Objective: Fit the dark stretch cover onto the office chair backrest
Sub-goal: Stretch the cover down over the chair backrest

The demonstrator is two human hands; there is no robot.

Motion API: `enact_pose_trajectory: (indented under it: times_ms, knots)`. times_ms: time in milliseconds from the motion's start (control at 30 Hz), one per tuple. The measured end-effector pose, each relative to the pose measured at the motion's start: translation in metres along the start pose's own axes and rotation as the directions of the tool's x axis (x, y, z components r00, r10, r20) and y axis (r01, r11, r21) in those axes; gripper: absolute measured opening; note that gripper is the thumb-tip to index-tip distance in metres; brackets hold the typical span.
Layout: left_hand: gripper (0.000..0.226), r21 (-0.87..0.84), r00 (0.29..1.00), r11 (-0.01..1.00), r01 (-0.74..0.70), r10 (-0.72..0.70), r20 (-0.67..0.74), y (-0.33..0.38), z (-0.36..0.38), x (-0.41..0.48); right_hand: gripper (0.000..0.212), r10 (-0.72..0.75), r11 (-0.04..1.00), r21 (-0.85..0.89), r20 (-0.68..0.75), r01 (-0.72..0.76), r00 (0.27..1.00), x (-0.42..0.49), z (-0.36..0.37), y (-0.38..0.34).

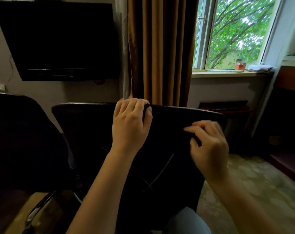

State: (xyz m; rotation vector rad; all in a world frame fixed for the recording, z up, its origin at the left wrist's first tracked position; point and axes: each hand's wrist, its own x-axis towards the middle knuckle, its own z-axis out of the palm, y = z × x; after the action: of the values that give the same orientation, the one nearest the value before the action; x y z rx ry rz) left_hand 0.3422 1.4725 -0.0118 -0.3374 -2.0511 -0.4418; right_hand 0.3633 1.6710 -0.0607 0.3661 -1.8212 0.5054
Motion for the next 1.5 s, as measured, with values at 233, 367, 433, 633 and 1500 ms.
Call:
enact_pose_trajectory:
  times_ms: [233,367,433,633,1500]
  knots:
    - [0.036,0.002,1.0,1.0,-0.011,0.011,0.002,0.001,-0.001,-0.001,0.029,0.064,0.997,-0.044,0.178,-0.057,0.982,-0.049,0.016,0.018]
    - [0.037,-0.002,1.0,1.0,-0.001,0.001,0.006,0.0,-0.003,0.0,0.029,0.072,0.997,-0.021,0.239,-0.069,0.968,-0.035,0.006,0.01]
    - [0.037,0.003,1.0,1.0,-0.002,0.002,0.002,0.0,-0.004,0.0,0.025,0.037,0.999,0.012,0.196,-0.041,0.98,-0.021,-0.006,0.002]
    - [0.034,-0.005,1.0,1.0,-0.009,0.009,0.003,-0.001,-0.002,0.0,0.025,0.0,1.0,-0.028,0.01,0.0,1.0,0.02,-0.025,0.001]
    - [0.033,-0.046,0.999,0.999,-0.006,0.008,0.032,-0.005,-0.006,0.001,0.025,0.002,0.996,-0.084,0.167,0.012,0.986,-0.037,-0.007,0.031]
